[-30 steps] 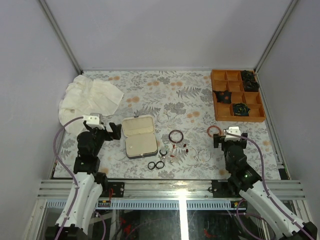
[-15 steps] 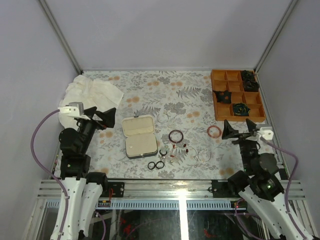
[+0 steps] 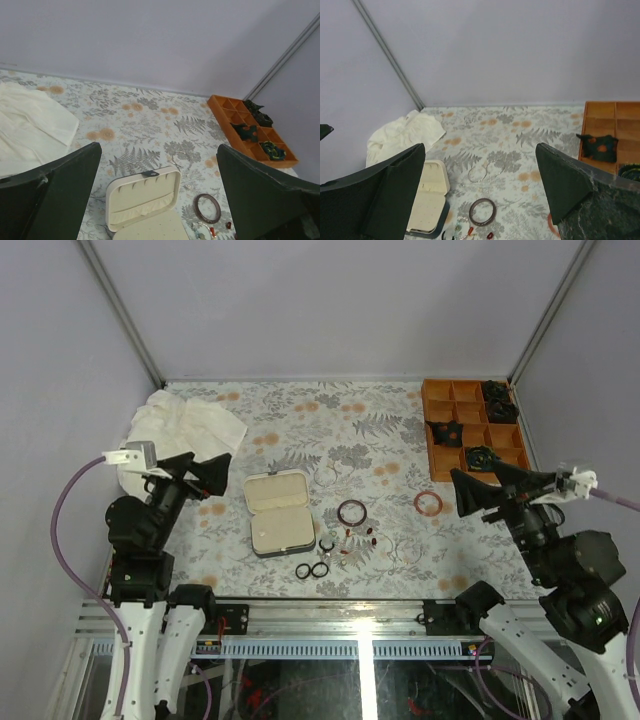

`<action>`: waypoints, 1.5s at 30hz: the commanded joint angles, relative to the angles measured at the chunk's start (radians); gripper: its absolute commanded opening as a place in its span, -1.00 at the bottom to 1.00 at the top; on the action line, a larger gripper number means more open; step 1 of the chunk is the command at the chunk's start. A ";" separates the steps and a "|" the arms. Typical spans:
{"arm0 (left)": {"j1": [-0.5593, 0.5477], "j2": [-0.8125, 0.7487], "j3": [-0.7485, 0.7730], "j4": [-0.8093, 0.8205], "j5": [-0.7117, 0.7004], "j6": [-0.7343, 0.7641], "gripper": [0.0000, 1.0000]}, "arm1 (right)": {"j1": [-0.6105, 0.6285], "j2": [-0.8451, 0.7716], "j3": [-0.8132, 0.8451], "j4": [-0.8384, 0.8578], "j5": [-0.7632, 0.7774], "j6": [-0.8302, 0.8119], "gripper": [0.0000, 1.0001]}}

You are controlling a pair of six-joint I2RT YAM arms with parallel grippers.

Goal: Organize the mixed jewelry
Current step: Pick up the jewelry from the center of the board.

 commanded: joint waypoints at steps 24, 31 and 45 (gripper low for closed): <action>-0.004 0.311 0.185 -0.323 0.119 -0.243 1.00 | -0.003 0.515 0.086 -0.204 -0.231 0.250 0.99; -0.002 0.206 0.065 -0.237 0.140 -0.287 0.99 | -0.003 0.520 -0.136 -0.140 -0.328 0.318 0.70; -0.003 0.291 0.132 -0.468 0.044 -0.198 1.00 | -0.003 0.784 -0.007 -0.161 -0.291 0.338 0.98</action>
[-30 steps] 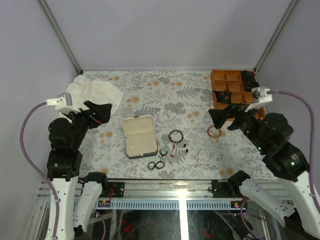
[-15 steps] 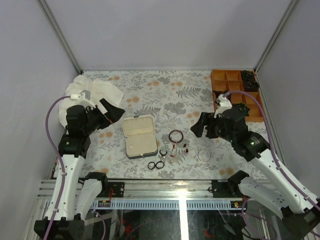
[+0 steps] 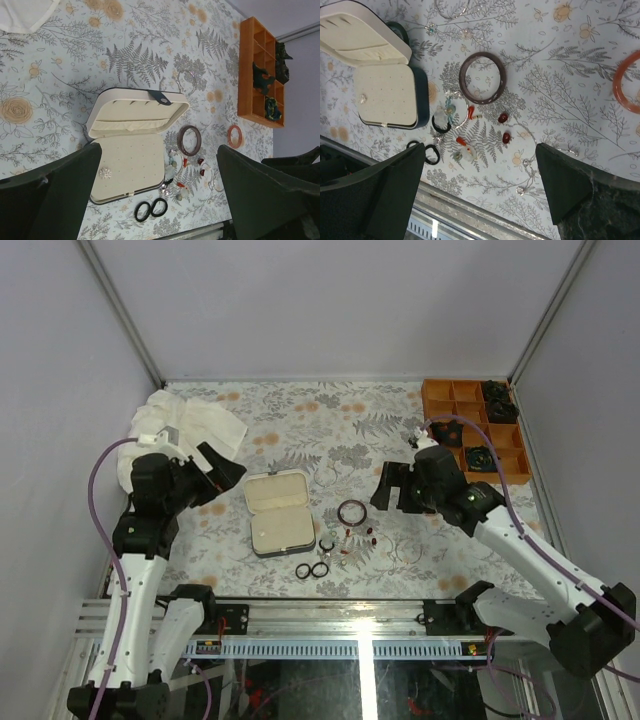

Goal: Organize the mixed jewelry
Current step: Pick up the jewelry from the center of the board.

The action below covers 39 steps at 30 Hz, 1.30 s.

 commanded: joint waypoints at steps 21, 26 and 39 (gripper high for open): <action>-0.010 0.046 0.070 0.009 -0.068 0.023 1.00 | -0.002 0.356 0.164 0.210 -0.078 -0.211 0.08; -0.009 0.053 0.008 0.064 -0.053 0.031 1.00 | -0.002 0.436 0.170 0.268 -0.128 -0.206 0.03; -0.010 0.079 -0.045 0.119 -0.105 0.078 1.00 | -0.002 0.591 0.232 0.359 -0.165 -0.187 -0.07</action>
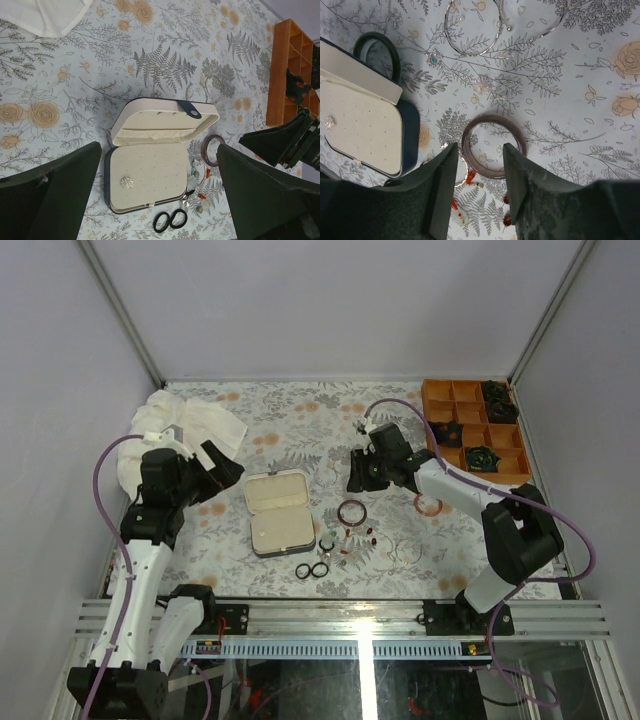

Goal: Organize the mixed jewelry
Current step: Pick up the jewelry from the center of the board.

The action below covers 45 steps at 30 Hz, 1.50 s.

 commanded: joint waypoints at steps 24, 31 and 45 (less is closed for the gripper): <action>0.014 0.031 -0.019 0.112 0.049 0.045 1.00 | 0.081 -0.152 -0.134 -0.033 0.040 -0.060 -0.12; 0.019 0.039 -0.022 0.115 0.063 0.045 1.00 | 0.142 -0.205 -0.182 -0.039 0.042 -0.051 -0.25; 0.022 0.053 -0.030 0.127 0.096 0.042 1.00 | 0.203 -0.236 -0.229 -0.066 0.072 -0.030 -0.22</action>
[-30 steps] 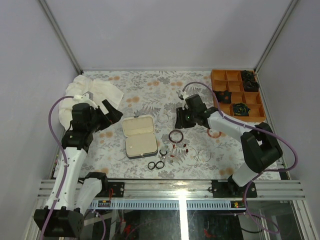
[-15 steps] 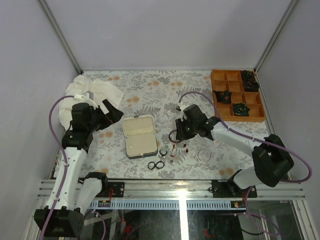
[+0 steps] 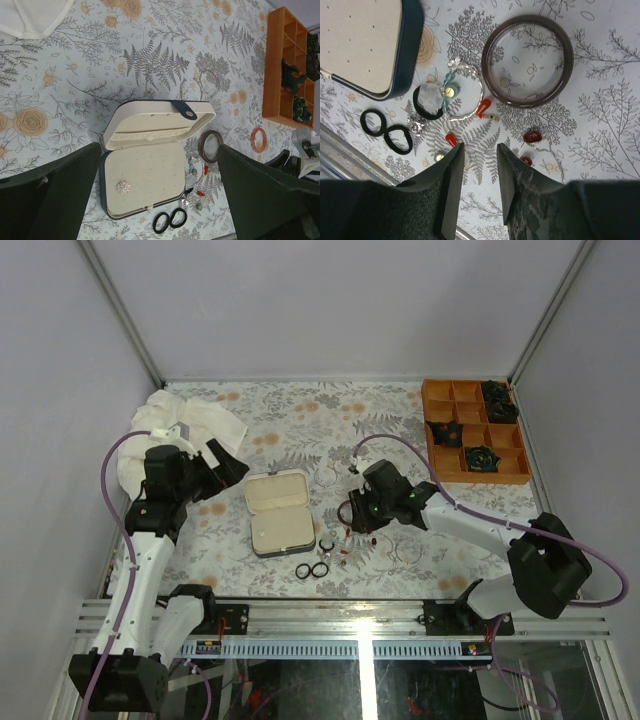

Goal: Organize the mixed jewelry
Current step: Pick up the jewelry from the center of the board.

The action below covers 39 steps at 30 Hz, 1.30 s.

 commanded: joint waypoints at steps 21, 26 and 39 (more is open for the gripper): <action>0.007 -0.016 -0.013 0.065 0.032 0.018 1.00 | 0.029 -0.382 -0.273 -0.202 0.240 0.402 -0.24; 0.007 -0.014 -0.014 0.065 0.039 0.018 1.00 | 0.029 -0.393 -0.283 -0.241 0.290 0.414 -0.25; 0.007 -0.018 -0.014 0.065 0.036 0.018 1.00 | 0.056 -0.318 -0.299 -0.175 0.285 0.399 -0.36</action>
